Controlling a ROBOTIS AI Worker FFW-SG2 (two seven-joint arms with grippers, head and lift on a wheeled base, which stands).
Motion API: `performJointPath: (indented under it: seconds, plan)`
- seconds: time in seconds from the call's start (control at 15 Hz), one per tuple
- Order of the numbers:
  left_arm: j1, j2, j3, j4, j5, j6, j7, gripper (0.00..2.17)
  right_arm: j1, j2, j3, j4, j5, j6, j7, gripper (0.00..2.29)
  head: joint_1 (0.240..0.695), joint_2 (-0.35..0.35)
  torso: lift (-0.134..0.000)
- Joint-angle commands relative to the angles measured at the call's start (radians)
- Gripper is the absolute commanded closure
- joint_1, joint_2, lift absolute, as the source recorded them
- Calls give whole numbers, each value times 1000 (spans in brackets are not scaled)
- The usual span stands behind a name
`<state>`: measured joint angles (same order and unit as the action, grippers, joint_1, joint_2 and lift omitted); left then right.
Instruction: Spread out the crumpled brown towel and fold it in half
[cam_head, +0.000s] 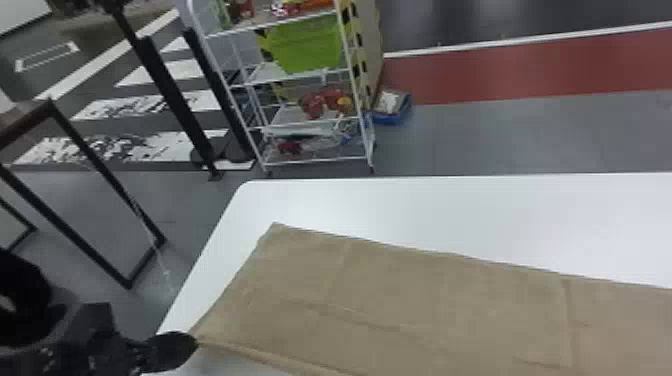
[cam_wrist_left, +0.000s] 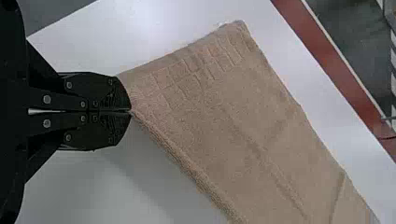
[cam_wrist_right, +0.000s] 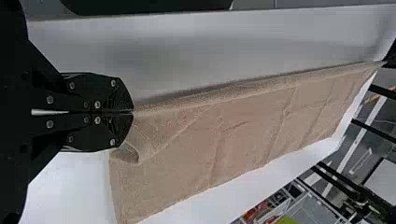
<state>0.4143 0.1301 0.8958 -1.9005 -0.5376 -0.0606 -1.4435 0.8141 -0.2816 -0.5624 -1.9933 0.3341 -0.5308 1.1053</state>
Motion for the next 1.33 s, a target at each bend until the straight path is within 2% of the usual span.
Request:
performJointPath:
  seconds: [0.0, 0.07, 0.13, 0.2, 0.27, 0.4, 0.53, 0.67, 0.8, 0.87, 0.93, 1.0, 1.07, 1.13, 1.27]
  plan:
    - [4, 0, -29, 3, -64, -35, -5, 1382, 7, 1, 10, 4, 13, 2, 16, 1106, 695, 350, -122]
    - [4, -1, -32, -6, -79, -38, -6, 913, 8, 1, 13, -1, 11, 15, 50, 863, 695, 350, -122]
    - [4, -1, -31, -17, -97, -35, -14, 329, 11, 1, 13, -12, 0, 27, 99, 238, 695, 350, -122]
    - [4, -3, -31, -26, -131, -35, -17, 66, 22, 2, 13, -24, -3, 42, 134, 2, 695, 350, -122]
    - [4, -6, -29, -41, -174, -29, -17, 33, 31, 1, 9, -30, -7, 45, 177, -2, 695, 350, -122]
    - [4, -7, -8, -71, -180, -17, -25, 26, 36, 1, -13, -50, -38, 122, 246, 19, 695, 350, -122]
    - [-3, -9, 28, -106, -166, -5, -44, 22, 10, 6, -71, -79, -135, 248, 262, 49, 695, 350, -122]
    - [-26, -7, 69, -126, -102, 81, -66, 83, -66, 13, -117, -107, -199, 383, 262, 66, 695, 350, -122]
    - [-72, -1, 63, -130, -2, 284, -54, 124, -184, 33, -143, -113, -239, 570, 262, 73, 695, 350, -122]
    - [-108, -1, 54, -130, 59, 385, -25, 130, -254, 44, -143, -111, -245, 674, 262, 87, 695, 350, -122]
    - [-146, -3, 28, -130, 90, 499, 14, 130, -311, 65, -143, -113, -257, 754, 262, 97, 695, 350, -122]
    - [-175, -1, 0, -127, 110, 560, 49, 130, -352, 84, -137, -113, -264, 794, 262, 113, 695, 300, -122]
    - [-212, -1, -46, -126, 114, 643, 94, 130, -380, 101, -126, -113, -274, 849, 248, 113, 695, 281, -122]
    - [-247, -1, -87, -124, 113, 741, 150, 137, -389, 116, -106, -114, -277, 852, 203, 113, 695, 263, -122]
    - [-310, -1, -166, -94, 82, 781, 225, 215, -406, 136, -68, -97, -262, 852, 139, 113, 695, 236, -122]
